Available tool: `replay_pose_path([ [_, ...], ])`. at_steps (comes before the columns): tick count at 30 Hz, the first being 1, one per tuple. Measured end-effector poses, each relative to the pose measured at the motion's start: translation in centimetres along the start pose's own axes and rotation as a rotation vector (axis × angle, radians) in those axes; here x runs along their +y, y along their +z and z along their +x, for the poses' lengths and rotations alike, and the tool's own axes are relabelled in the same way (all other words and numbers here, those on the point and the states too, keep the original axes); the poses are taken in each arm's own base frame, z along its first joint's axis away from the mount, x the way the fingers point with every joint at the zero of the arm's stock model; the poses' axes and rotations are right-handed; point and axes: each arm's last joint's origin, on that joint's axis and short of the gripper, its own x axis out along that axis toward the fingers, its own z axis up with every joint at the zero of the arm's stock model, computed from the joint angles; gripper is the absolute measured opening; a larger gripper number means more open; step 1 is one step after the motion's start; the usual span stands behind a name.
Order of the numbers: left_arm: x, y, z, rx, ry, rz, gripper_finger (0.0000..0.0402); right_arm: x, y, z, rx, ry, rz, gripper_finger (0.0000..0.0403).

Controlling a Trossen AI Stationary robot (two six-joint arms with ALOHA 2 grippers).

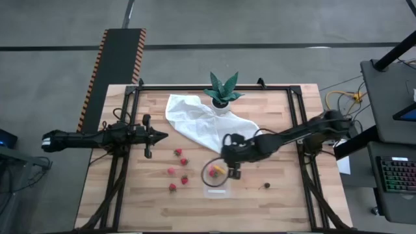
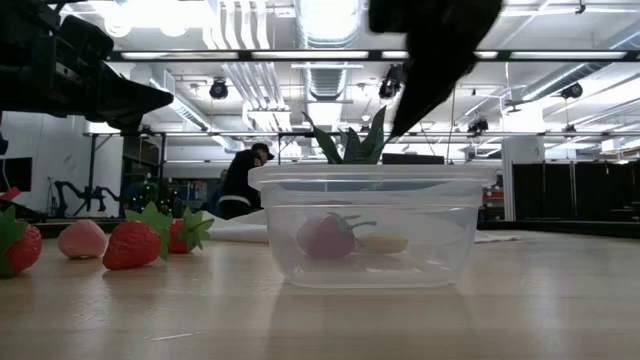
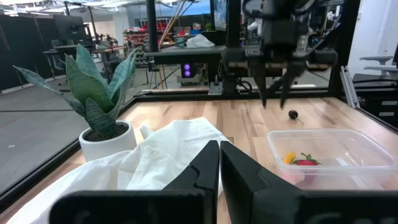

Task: Pick and placing Produce into tupperware
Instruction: Put the black cherry into the transparent bin

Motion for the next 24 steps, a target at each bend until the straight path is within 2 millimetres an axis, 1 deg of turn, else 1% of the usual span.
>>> replay_pose_path([
  [4, 0.0, 0.0, 0.0, 0.000, 0.001, -0.001, 0.0000, 0.4, -1.5, -3.5, -0.005, 0.009, 0.014, 0.0114],
  [8, 0.0, 0.0, 0.0, -0.001, 0.000, -0.001, 0.0000, 1.3, -3.5, -6.7, -0.002, 0.135, -0.035, 0.0112],
  [10, 0.0, 0.0, 0.0, 0.000, 0.000, -0.001, 0.0000, 1.7, -4.7, -7.9, 0.019, 0.185, -0.065, 0.0112],
  [14, 0.0, 0.0, 0.0, -0.001, 0.001, -0.001, 0.0000, 2.1, -6.6, -9.8, 0.015, 0.231, -0.081, 0.0112],
  [16, 0.0, 0.0, 0.0, -0.001, 0.000, -0.001, 0.0000, 2.4, -7.5, -10.4, 0.011, 0.252, -0.106, 0.0112],
  [19, 0.0, 0.0, 0.0, 0.002, 0.000, -0.007, 0.0000, 2.9, -8.6, -10.6, 0.017, 0.267, -0.155, 0.0112],
  [21, 0.0, -0.1, 0.1, 0.008, 0.000, -0.041, 0.0000, 3.1, -9.2, -10.4, 0.016, 0.246, -0.184, 0.0112],
  [24, 0.0, -0.2, 0.1, 0.018, 0.000, -0.079, 0.0000, 3.3, -10.1, -9.3, 0.064, 0.217, -0.212, 0.0112],
])
